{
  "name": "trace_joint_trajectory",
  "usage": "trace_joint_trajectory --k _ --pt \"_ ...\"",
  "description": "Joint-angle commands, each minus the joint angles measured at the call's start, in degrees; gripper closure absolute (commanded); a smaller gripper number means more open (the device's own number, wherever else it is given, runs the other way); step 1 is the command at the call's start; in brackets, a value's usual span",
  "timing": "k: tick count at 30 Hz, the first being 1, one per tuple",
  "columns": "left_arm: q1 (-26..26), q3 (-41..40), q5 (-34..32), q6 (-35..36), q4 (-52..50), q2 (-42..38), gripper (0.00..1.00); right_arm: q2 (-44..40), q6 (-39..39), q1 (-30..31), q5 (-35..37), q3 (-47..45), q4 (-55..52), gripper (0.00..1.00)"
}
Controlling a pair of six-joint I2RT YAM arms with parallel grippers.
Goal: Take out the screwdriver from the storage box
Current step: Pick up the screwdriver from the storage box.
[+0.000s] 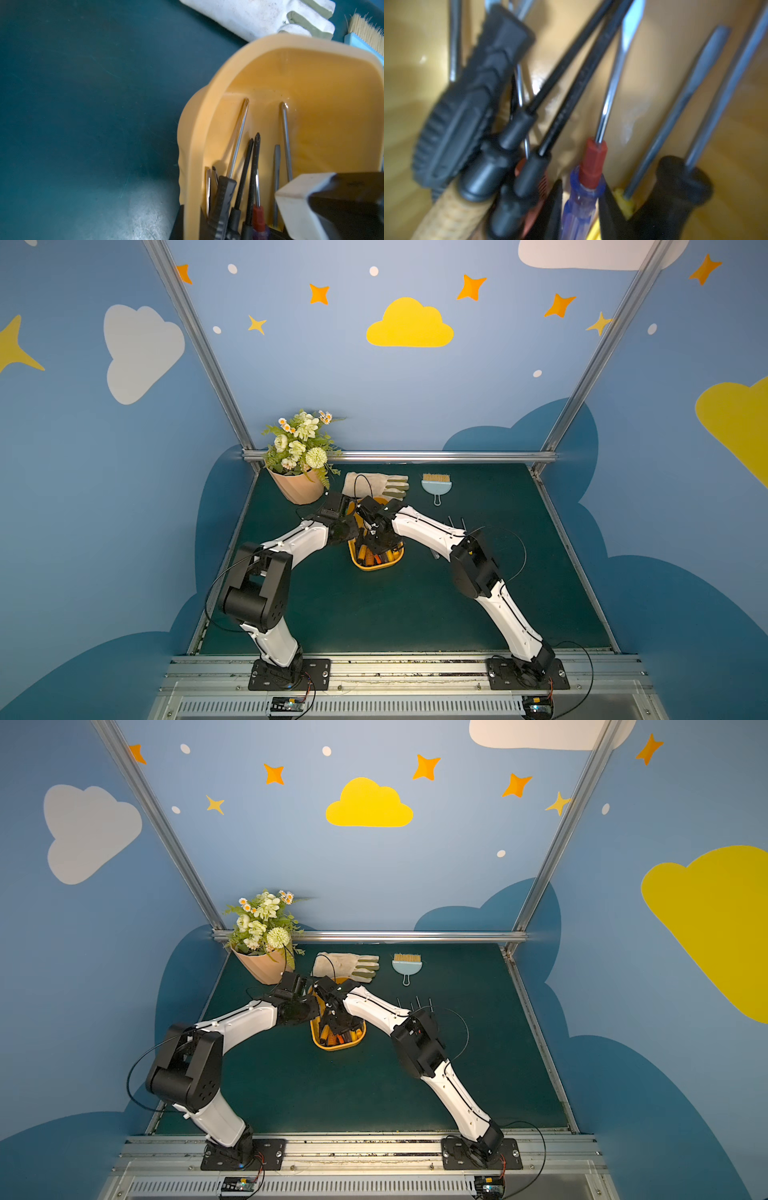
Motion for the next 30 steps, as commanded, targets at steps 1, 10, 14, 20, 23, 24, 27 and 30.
trace_joint_trajectory --k 1,10,14,20,23,24,27,30 --pt "0.0 1.1 1.4 -0.1 4.3 -3.3 0.98 4.5 -0.2 -0.3 -1.0 -0.3 -3.7 0.84" --pt "0.0 1.1 0.4 -0.2 3.9 -3.2 0.98 -1.2 -0.5 -0.3 -2.2 -4.5 -0.5 1.0" --pt "0.1 1.9 -0.3 -0.4 2.6 -3.1 0.98 -5.2 -1.4 -0.4 -2.7 -5.6 0.8 1.0" --pt "0.1 2.5 -0.8 -0.4 1.9 -2.7 0.98 -9.6 -2.3 -0.8 -2.5 -5.5 0.7 1.0" --pt "0.1 2.7 -0.8 -0.7 1.6 -2.3 0.97 -11.3 -2.3 -1.0 -2.9 -5.4 0.8 1.0" --pt "0.1 2.8 -0.8 -0.8 1.4 -2.1 0.97 -11.6 -2.3 -1.1 -3.1 -5.4 0.8 1.0" --pt "0.1 3.1 -0.8 -1.0 1.1 -1.7 0.97 -12.7 -2.5 -1.1 -3.4 -5.3 0.8 1.0" --pt "0.1 3.2 -0.8 -1.0 1.1 -1.6 0.98 -13.2 -2.5 -1.2 -3.6 -5.3 0.8 1.0"
